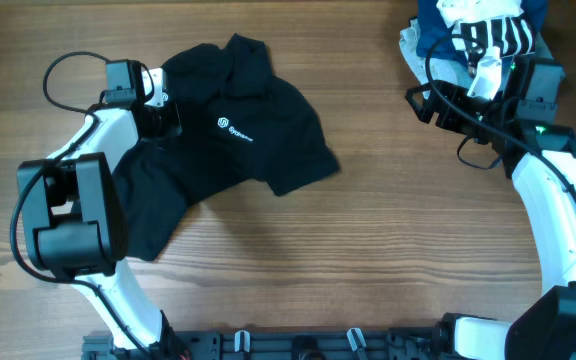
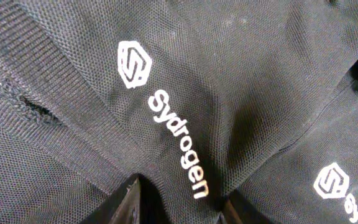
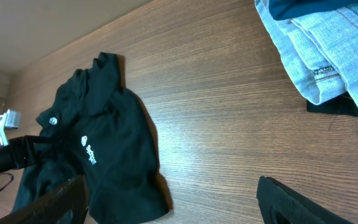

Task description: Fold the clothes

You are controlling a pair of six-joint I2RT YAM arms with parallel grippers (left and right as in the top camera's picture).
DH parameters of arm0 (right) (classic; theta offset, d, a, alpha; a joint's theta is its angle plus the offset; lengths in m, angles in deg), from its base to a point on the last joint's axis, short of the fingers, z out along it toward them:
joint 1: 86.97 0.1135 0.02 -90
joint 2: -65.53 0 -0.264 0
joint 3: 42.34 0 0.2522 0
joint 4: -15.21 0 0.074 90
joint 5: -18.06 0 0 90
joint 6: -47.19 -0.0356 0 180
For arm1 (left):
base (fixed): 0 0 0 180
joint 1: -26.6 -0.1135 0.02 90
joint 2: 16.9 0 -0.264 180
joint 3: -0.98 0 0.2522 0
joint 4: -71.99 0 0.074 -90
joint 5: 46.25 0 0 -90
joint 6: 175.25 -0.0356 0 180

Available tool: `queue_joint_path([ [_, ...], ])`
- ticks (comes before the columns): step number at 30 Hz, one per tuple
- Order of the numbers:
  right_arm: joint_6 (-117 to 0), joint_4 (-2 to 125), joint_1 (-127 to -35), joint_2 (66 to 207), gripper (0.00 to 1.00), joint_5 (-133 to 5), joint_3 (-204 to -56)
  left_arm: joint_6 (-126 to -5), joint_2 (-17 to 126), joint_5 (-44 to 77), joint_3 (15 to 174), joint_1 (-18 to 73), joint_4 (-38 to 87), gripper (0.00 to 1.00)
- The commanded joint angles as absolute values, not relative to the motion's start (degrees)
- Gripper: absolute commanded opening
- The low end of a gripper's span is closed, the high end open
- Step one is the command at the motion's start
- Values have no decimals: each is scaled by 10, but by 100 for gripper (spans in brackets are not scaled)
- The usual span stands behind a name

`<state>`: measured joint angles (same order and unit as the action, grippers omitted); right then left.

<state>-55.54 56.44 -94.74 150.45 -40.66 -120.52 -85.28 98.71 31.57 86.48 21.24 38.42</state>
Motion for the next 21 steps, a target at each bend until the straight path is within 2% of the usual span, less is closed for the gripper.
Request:
queue_joint_path([
  [1, -548, 565, -947, 1513, 87, -406, -1209, -850, 997, 303, 864, 209, 394, 13],
  [4, -548, 565, -946, 1513, 86, -406, -1209, -850, 996, 304, 865, 209, 403, 4],
  [10, -533, 565, -922, 1515, 85, -412, -1209, -850, 948, 373, 865, 212, 414, 4],
  [21, -532, 537, -807, 1588, 84, -496, -1209, -849, 796, 372, 864, 214, 402, 6],
])
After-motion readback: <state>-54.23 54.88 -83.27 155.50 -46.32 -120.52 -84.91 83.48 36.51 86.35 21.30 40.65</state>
